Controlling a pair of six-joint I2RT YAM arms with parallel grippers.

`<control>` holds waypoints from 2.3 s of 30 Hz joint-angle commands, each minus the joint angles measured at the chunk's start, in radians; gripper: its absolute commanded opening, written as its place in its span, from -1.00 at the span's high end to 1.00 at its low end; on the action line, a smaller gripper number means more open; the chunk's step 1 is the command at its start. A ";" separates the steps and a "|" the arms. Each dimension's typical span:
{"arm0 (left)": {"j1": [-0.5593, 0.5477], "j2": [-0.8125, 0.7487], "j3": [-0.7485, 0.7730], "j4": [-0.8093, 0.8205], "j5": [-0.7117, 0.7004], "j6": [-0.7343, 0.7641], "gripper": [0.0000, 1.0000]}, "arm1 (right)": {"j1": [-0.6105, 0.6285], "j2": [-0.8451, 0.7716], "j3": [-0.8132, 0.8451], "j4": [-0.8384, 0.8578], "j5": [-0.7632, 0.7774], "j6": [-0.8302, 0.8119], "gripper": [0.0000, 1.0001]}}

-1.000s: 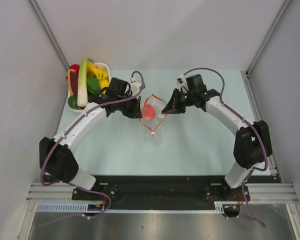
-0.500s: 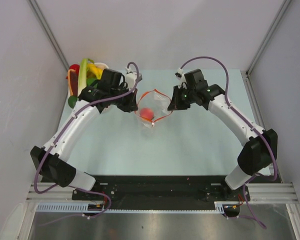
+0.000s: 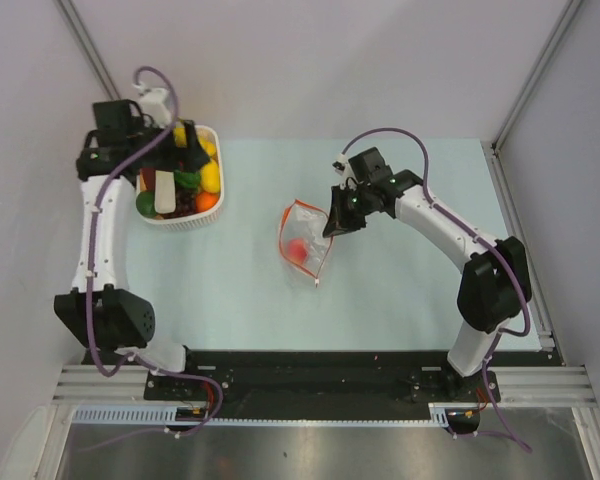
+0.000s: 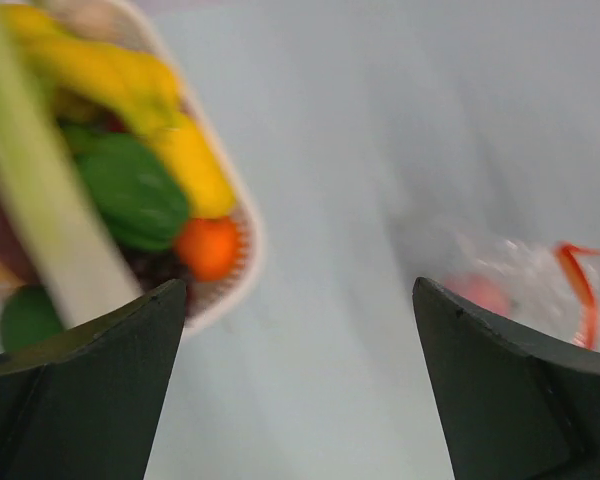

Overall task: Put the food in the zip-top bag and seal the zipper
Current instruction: Adjust the zipper food storage bag at the center of the board, then pick up the fake fruit from the bin.

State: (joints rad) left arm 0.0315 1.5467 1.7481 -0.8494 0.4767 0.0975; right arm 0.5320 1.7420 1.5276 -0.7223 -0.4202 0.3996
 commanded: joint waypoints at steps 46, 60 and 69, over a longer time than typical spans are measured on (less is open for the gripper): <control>0.435 0.311 -0.156 0.274 -0.015 0.048 -0.70 | 0.031 0.060 0.095 0.000 -0.035 0.021 1.00; 0.433 0.355 -0.159 0.257 -0.047 0.024 -0.69 | 0.028 0.063 0.095 0.000 -0.032 0.018 1.00; 0.435 0.241 -0.164 0.283 -0.125 0.007 -0.05 | 0.028 0.063 0.095 -0.002 -0.032 0.016 1.00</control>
State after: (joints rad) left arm 0.4633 1.8927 1.5833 -0.5884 0.4072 0.1143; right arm 0.5587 1.7973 1.5845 -0.7277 -0.4458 0.4179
